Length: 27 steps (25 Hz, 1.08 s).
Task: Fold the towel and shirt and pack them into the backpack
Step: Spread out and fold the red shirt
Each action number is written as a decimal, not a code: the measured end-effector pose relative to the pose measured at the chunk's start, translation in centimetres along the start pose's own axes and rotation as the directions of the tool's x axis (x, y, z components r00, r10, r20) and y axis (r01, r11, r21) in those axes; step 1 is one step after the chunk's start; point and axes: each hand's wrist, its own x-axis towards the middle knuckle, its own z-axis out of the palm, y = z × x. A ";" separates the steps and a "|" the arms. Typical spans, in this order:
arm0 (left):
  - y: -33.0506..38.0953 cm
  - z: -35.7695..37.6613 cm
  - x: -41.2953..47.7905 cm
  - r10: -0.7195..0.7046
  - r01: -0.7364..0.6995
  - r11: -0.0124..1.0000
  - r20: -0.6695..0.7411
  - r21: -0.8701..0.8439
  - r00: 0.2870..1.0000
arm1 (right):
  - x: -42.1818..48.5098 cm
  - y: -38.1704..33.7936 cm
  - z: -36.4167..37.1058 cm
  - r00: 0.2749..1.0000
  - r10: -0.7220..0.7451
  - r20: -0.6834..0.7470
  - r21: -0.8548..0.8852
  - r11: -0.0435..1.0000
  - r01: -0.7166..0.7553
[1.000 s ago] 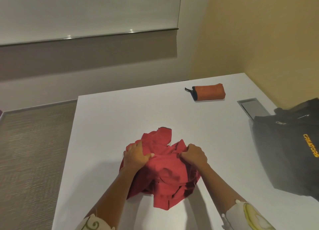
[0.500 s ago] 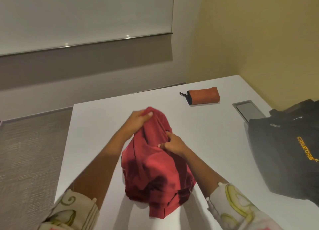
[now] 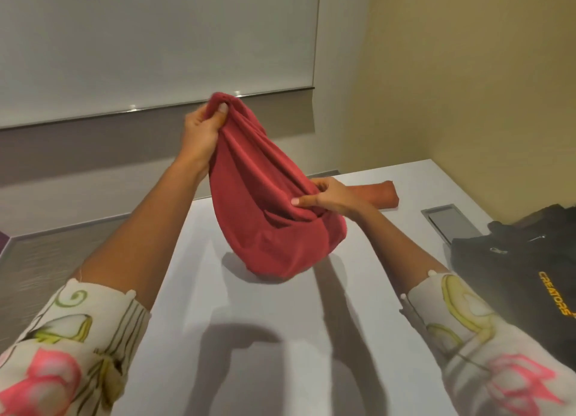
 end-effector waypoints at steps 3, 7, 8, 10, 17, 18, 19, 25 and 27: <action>2.1 -0.9 1.6 0.081 -0.085 0.995 -0.091 -0.046 0.993 | 0.0 -2.5 -2.6 0.995 0.058 0.087 -0.172 0.984 -0.042; 2.3 -2.2 2.3 0.123 -0.125 0.992 -0.158 -0.005 0.980 | 1.3 -2.5 -4.3 0.979 0.174 0.109 -0.517 0.851 -0.093; 2.1 -2.5 2.4 0.117 -0.118 0.993 -0.175 0.008 0.978 | 1.2 -2.4 -4.7 0.971 0.202 0.126 -0.504 0.856 -0.112; 1.6 -3.2 2.5 0.096 -0.088 0.995 -0.208 0.047 0.973 | 0.6 -2.1 -5.4 0.968 0.213 0.136 -0.466 0.876 -0.127; 0.2 -6.4 2.7 0.095 -0.048 0.969 -0.184 0.242 0.978 | 0.6 -0.4 -7.1 0.940 -0.101 -0.327 -0.523 0.847 -0.091; 0.2 -6.7 2.6 0.097 -0.051 0.971 -0.190 0.235 0.977 | 0.3 -0.6 -7.3 0.931 -0.147 -0.335 -0.584 0.807 -0.082; 0.2 -7.1 2.5 0.105 -0.055 0.967 -0.192 0.248 0.976 | 0.0 -0.8 -7.6 0.929 -0.179 -0.324 -0.633 0.770 -0.073; 0.9 -9.2 0.2 0.152 -0.099 0.868 -0.071 0.487 0.986 | -2.6 -1.9 -8.4 0.892 -0.226 -0.391 -0.678 0.726 -0.113; 1.8 -10.3 -0.7 0.144 -0.101 0.819 -0.032 0.565 0.989 | -4.2 -2.1 -8.5 0.849 -0.284 -0.446 -0.694 0.708 -0.128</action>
